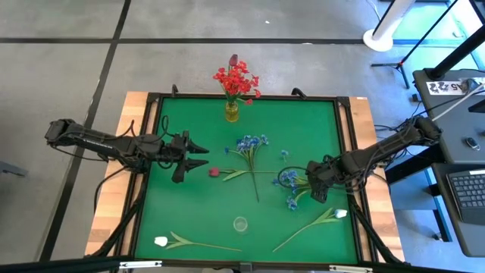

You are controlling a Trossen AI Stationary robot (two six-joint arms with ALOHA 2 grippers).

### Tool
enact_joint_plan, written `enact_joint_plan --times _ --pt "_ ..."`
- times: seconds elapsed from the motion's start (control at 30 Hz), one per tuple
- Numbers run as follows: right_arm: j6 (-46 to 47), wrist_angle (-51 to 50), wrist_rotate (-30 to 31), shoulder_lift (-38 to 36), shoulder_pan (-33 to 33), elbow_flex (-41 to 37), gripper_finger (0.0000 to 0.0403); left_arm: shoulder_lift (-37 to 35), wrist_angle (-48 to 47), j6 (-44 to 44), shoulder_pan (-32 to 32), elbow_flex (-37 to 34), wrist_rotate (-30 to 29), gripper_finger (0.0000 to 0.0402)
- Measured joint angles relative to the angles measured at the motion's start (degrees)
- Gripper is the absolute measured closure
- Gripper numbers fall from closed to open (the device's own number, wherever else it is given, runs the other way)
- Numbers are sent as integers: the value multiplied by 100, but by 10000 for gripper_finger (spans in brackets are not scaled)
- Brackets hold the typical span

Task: Sort flowers into vase by color
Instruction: Put the right blue flowers into the transparent vase

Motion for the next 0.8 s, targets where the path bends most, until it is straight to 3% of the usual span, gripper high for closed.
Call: enact_joint_plan --times 0.2,0.8 --pt "-4 332 0 0 0 -350 113 0 -4 -2 0 0 2 212" --pt "9 1307 -105 0 -15 -1309 111 0 -13 -116 2 0 4 211"
